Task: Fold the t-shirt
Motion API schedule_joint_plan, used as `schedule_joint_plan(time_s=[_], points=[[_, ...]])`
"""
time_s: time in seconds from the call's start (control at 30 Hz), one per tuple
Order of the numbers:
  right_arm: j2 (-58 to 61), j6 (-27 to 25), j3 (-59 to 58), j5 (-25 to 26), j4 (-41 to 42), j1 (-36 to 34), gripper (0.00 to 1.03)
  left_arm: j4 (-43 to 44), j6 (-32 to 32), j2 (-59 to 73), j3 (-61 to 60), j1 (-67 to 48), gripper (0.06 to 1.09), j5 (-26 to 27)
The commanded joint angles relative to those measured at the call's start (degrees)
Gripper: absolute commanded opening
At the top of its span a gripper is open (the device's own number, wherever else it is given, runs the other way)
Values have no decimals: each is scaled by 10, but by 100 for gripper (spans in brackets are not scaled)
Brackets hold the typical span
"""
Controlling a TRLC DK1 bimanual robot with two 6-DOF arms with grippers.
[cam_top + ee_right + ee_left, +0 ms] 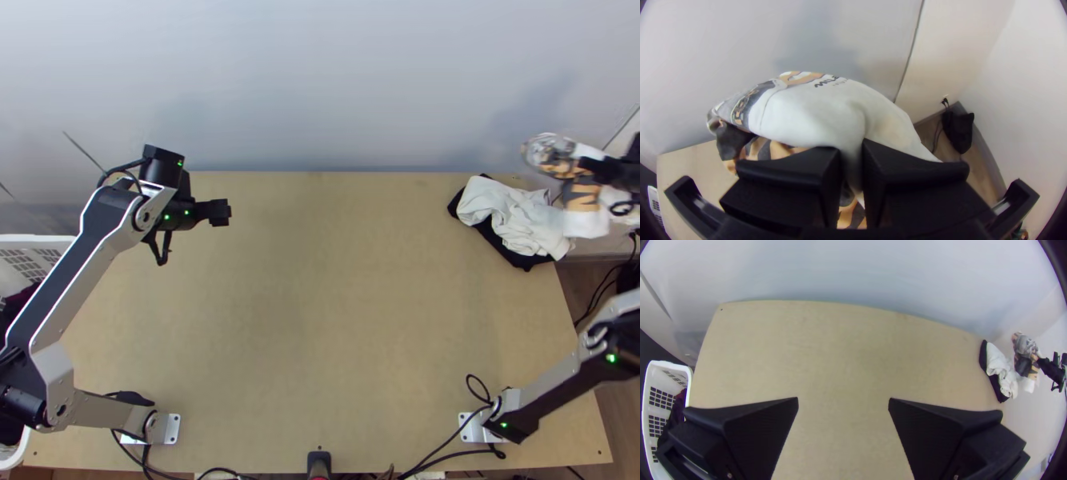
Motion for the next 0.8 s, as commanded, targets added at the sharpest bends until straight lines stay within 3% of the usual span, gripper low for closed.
schedule_joint_plan(time_s=[0.0, 0.17, 0.5, 0.57, 0.67, 0.77], points=[[84, 23, 10, 25, 17, 78, 3, 2, 2, -13, -16, 24, 104, 2], [72, 27, -40, 27, 13, 111, 3, 3, 2, -30, -29, 52, 104, 6], [-13, -12, -255, 28, 34, 89, 3, 22, -24, -44, -60, 44, 104, 13], [-26, -7, -269, 27, 34, 83, 16, 23, -27, -44, -60, 38, 104, 13], [-61, 26, -278, 27, 33, 80, 57, 25, -28, -44, -59, 37, 104, 12], [-89, 59, -264, 23, 22, 80, 73, 25, -26, -47, -62, 40, 104, 12]])
